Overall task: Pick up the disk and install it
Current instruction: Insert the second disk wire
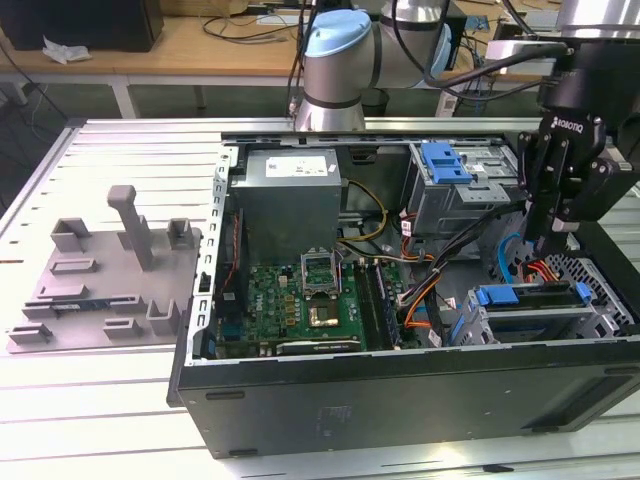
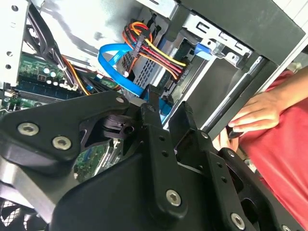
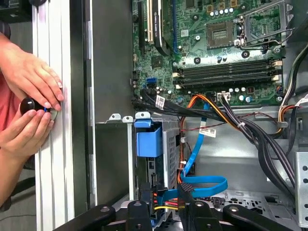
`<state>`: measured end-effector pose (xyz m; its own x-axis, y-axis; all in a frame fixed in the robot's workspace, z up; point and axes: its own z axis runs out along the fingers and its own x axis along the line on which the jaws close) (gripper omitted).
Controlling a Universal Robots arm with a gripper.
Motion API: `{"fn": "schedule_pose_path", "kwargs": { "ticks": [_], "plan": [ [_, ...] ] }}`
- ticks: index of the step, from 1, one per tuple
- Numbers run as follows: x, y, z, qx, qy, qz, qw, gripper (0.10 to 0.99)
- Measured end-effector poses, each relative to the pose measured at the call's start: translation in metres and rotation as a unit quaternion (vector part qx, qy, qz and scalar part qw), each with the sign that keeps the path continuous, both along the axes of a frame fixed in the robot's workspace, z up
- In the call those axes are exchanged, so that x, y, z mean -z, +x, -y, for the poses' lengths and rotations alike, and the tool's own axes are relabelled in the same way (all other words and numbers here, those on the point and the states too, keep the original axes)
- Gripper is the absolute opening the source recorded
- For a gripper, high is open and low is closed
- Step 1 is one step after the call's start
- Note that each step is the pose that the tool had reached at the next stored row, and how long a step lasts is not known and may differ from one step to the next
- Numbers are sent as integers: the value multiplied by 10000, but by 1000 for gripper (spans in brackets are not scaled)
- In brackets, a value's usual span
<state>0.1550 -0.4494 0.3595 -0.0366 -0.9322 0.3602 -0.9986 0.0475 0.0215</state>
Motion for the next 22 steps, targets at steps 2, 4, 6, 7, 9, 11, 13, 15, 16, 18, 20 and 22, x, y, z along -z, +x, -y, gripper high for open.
{"fn": "schedule_pose_path", "kwargs": {
  "ticks": [2,4,6,7,9,11,13,15,16,18,20,22],
  "plan": [
    [2,0,-1,83,1,0,10000,361],
    [3,0,-1,191,2,0,9998,361],
    [4,0,-1,318,1,0,9995,361],
    [6,0,-1,354,2,0,9994,361],
    [6,-1,-1,398,1,0,9992,361],
    [6,0,-1,409,1,0,9992,361],
    [6,2,-1,416,1,0,9991,361],
    [7,13,0,416,1,0,9991,361],
    [8,18,-1,416,1,0,9991,361],
    [9,22,0,417,1,0,9991,361],
    [12,25,0,417,1,0,9991,361],
    [17,31,-1,418,1,0,9991,361]
  ]
}}
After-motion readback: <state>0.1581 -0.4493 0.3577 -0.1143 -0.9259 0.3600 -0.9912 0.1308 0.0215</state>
